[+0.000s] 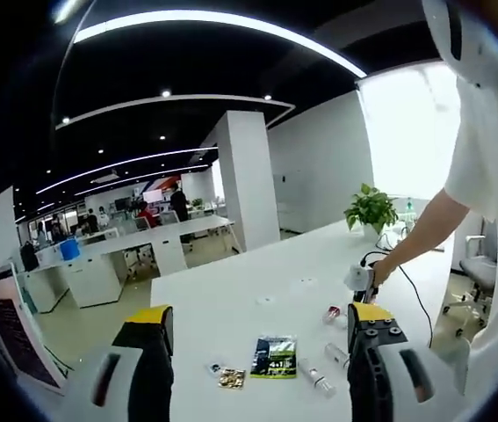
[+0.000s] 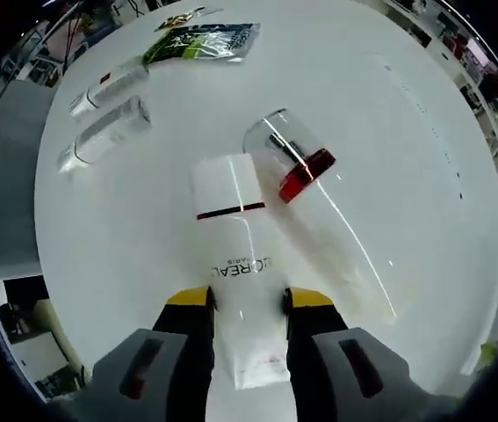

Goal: Arrange the skincare products in the storage area until every visible bottle or jar stands upright without overlapping.

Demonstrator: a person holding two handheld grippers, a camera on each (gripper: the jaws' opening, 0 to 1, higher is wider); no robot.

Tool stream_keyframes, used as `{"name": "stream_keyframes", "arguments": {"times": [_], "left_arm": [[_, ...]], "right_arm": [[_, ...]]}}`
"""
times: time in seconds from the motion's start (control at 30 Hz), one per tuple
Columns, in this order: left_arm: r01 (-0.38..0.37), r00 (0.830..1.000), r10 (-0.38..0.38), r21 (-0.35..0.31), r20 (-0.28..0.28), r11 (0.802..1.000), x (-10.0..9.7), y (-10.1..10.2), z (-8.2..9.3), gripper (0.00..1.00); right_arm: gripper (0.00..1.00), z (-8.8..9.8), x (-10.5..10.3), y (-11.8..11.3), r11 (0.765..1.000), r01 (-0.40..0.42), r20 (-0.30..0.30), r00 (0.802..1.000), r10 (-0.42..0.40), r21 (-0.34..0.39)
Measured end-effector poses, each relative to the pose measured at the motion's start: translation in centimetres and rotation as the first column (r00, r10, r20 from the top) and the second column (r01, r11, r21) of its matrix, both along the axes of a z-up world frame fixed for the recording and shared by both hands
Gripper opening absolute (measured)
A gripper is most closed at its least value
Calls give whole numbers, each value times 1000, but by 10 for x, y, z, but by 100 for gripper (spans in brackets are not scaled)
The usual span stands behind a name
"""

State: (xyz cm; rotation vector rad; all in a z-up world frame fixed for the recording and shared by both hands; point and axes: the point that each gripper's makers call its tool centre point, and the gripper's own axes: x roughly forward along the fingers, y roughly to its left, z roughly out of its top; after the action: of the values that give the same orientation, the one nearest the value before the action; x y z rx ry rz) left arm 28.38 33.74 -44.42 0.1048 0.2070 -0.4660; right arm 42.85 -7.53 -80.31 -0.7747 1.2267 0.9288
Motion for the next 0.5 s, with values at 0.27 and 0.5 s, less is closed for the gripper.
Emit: {"name": "stream_keyframes", "arguments": {"times": [0.27,0.5], "left_arm": [[-16,1000,16,-15,2,1000,-1,3,1,83],[-17,1000,17,-13,7,1000,-4,2,2,83]], "right_arm": [[18,1,-7,9,999,25,-20,1000,-24,26],[10,6,-13,20,995,82,-34,996,-80,54]]}}
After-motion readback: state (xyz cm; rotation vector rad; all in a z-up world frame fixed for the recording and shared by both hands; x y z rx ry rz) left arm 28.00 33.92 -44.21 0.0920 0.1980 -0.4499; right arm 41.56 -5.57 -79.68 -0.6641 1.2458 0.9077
